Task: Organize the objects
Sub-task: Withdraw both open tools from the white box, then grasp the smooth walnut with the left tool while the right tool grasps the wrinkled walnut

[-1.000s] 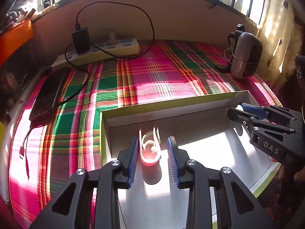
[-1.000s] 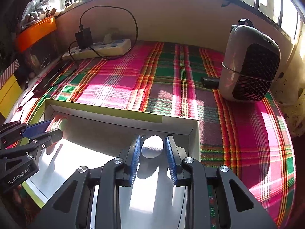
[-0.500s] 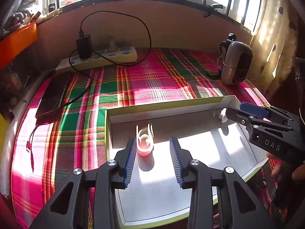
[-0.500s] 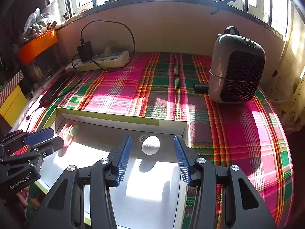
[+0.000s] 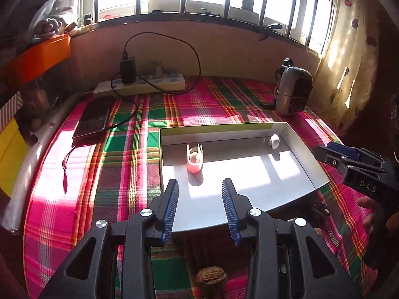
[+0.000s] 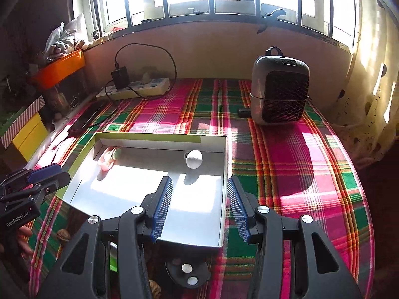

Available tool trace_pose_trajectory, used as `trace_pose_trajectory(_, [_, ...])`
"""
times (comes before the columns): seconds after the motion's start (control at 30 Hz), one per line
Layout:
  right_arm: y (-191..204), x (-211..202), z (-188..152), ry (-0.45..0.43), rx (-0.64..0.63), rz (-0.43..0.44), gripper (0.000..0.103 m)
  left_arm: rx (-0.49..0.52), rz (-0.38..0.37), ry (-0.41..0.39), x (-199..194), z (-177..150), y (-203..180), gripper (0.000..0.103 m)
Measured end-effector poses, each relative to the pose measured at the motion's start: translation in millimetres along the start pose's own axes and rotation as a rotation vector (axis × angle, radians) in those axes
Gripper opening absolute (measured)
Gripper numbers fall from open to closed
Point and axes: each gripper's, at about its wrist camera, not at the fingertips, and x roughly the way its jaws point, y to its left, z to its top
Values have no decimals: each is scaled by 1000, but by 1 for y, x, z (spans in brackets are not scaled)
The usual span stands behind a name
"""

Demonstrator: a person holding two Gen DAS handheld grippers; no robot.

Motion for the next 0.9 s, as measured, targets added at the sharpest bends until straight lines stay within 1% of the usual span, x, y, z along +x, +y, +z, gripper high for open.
trace_pose_trajectory(0.27, [-5,-30,-34,-11,26,-7,47,-31,-3,-17,-30,-29,11,34])
trace_pose_trajectory(0.33, [-7,-35,-44,-5,34,-8,47,-32,-19,-13,-35,-37,11,35])
trace_pose_trajectory(0.43, [-9,-43,-59,4,39,-3,47,5,-63,12,-37,-52,5,35])
trace_pose_trajectory(0.53, [-6,-46,-73,22,11,-16,47,50,-71,40,-35,-65,-3,35])
trace_pose_trajectory(0.63, [-4,-47,-85,40,-3,-13,47,74,-84,43,-36,-73,-11,36])
trace_pose_trajectory(0.73, [-4,-48,-92,51,3,-9,47,82,-87,56,-33,-77,-16,36])
trace_pose_trajectory(0.9, [-6,-48,-102,65,12,-3,48,78,-64,75,-27,-82,-18,37])
